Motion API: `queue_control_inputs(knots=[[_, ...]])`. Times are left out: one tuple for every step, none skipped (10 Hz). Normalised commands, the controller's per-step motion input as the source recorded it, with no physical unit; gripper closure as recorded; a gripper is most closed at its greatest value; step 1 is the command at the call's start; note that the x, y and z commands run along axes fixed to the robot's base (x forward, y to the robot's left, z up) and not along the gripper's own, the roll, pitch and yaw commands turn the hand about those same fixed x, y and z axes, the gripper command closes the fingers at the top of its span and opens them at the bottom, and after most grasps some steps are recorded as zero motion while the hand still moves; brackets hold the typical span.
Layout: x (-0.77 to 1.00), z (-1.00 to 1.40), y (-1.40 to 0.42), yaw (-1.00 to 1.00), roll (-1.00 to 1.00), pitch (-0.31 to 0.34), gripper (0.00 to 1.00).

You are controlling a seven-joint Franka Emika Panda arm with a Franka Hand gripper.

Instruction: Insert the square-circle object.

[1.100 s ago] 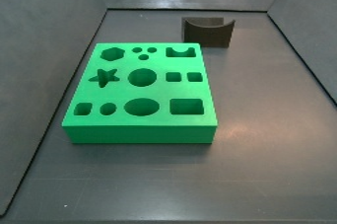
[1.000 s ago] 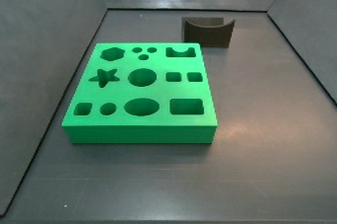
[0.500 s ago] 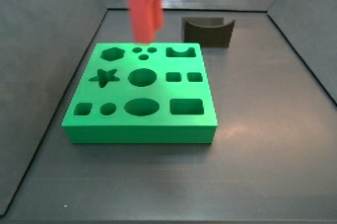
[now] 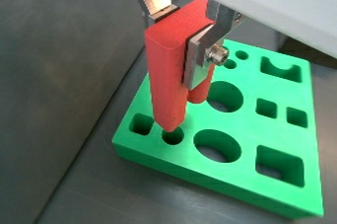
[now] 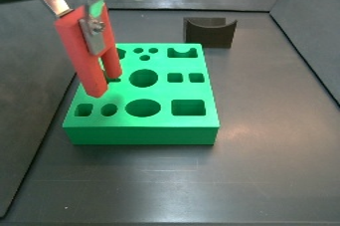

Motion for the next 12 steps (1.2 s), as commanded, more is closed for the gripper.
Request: queue_control_inputs(knots=[[0.00,-0.05,0.00,-1.00,0.00,0.000,1.00],[0.00,-0.06,0.00,-1.00,0.00,0.000,1.00],[0.00,-0.07,0.00,-1.00,0.01,0.000,1.00],[0.00,-0.21,0.00,-1.00,0.00,0.000,1.00],[-0.24,-0.35,-0.05,-0.85,0.00,-0.029,1.00],[-0.31,-0.38,-0.05,-0.81,0.00,-0.036,1.00],[-0.31,-0.39,-0.03,-0.81,0.00,-0.036,1.00],[0.00,-0.30,-0.01,-1.00,-0.01,0.000,1.00],[0.00,-0.27,0.00,-1.00,0.00,-0.001,1.00],[0.00,-0.27,0.00,-1.00,0.00,-0.004,1.00],[0.00,-0.25,0.00,-1.00,0.00,0.000,1.00],[-0.01,-0.12,0.00,-1.00,0.00,0.000,1.00]])
